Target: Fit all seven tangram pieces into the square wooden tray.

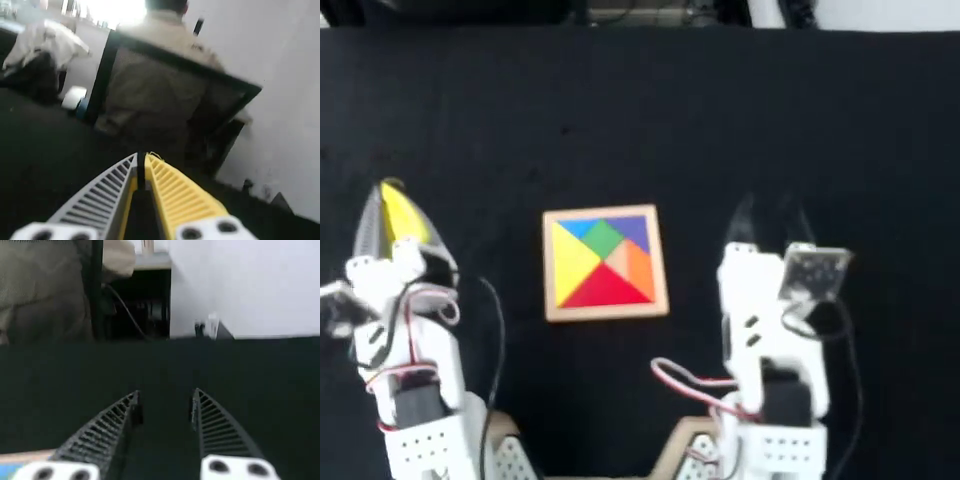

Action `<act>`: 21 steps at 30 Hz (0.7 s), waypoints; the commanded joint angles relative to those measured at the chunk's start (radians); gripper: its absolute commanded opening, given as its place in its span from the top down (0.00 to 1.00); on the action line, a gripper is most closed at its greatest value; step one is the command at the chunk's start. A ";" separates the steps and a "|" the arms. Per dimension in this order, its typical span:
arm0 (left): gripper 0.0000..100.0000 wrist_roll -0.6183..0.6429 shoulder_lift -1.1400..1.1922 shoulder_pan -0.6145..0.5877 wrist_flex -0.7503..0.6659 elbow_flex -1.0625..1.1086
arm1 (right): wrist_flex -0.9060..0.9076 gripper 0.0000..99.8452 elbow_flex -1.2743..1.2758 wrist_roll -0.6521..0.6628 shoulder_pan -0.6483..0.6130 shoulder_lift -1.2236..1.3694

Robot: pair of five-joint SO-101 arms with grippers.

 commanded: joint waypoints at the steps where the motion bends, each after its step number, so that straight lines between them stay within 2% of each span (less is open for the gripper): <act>1: 0.97 0.000 -0.006 0.010 0.252 0.019 | 0.071 0.83 0.039 0.008 0.015 -0.067; 3: 0.97 -0.058 -0.005 0.018 0.371 0.019 | 0.166 0.83 0.041 0.008 0.017 -0.067; 8: 0.97 -0.311 -0.005 0.054 0.634 0.019 | 0.364 0.83 0.041 0.008 0.015 -0.067; 11: 0.97 -0.408 -0.005 0.059 0.695 0.019 | 0.471 0.83 0.041 0.014 0.009 -0.067; 17: 0.97 -0.419 0.000 0.064 0.712 0.019 | 0.643 0.83 0.041 0.015 0.009 -0.067; 21: 0.97 -0.422 -0.005 0.067 0.888 0.019 | 0.781 0.84 0.041 0.014 0.011 -0.067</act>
